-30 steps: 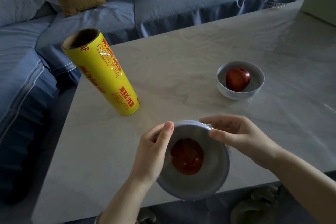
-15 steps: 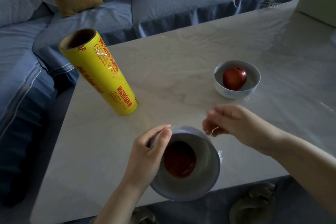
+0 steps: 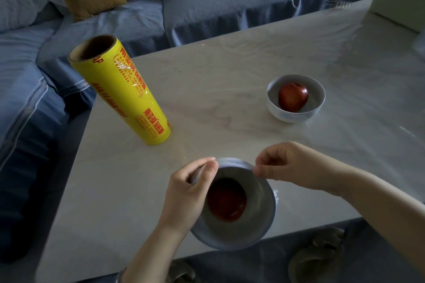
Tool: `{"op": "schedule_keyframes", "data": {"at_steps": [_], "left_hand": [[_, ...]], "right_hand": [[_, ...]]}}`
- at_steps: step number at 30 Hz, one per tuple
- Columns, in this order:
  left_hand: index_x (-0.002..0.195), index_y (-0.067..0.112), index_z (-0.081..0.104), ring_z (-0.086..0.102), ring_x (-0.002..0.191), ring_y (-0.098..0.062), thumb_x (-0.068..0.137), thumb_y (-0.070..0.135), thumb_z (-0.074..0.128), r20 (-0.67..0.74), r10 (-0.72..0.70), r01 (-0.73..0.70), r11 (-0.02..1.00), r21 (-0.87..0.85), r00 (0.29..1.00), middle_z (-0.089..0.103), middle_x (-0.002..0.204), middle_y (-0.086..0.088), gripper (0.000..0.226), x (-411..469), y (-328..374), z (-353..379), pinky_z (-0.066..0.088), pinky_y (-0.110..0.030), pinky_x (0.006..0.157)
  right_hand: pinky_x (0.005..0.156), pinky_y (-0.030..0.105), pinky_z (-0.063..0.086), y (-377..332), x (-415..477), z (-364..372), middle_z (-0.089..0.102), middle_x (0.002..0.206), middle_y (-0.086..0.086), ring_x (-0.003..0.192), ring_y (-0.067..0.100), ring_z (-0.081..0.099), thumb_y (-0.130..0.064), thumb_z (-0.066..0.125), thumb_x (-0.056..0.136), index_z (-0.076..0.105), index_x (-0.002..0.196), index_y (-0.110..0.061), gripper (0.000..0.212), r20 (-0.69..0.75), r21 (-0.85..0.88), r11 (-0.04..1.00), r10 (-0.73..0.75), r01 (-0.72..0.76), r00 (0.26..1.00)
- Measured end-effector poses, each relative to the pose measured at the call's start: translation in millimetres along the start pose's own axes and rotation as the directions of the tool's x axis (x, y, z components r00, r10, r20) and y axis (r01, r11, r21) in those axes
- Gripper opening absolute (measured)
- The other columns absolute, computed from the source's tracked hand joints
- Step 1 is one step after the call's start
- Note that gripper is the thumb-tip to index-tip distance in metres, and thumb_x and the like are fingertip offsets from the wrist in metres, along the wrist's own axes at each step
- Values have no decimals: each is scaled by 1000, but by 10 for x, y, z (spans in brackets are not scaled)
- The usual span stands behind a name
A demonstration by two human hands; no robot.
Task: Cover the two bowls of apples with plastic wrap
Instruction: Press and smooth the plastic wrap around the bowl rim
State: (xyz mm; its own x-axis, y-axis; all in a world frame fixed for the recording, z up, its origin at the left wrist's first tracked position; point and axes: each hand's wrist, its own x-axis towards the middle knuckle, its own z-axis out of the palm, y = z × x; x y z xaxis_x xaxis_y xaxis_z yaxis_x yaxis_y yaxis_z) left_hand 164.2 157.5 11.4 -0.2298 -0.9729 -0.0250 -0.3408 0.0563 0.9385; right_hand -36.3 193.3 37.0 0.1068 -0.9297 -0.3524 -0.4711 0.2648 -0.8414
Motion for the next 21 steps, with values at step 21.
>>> {"op": "schedule_keyframes", "data": {"at_steps": [21], "left_hand": [[80, 36, 68, 64, 84, 11, 78, 39, 58, -111, 43, -58, 989, -133, 993, 69, 80, 31, 11, 50, 20, -24, 46, -5, 69]], "right_hand": [[65, 32, 46, -216, 150, 171, 58, 63, 2, 59, 14, 50, -24, 56, 89, 63, 79, -5, 22, -363, 152, 985, -23, 84, 932]]}}
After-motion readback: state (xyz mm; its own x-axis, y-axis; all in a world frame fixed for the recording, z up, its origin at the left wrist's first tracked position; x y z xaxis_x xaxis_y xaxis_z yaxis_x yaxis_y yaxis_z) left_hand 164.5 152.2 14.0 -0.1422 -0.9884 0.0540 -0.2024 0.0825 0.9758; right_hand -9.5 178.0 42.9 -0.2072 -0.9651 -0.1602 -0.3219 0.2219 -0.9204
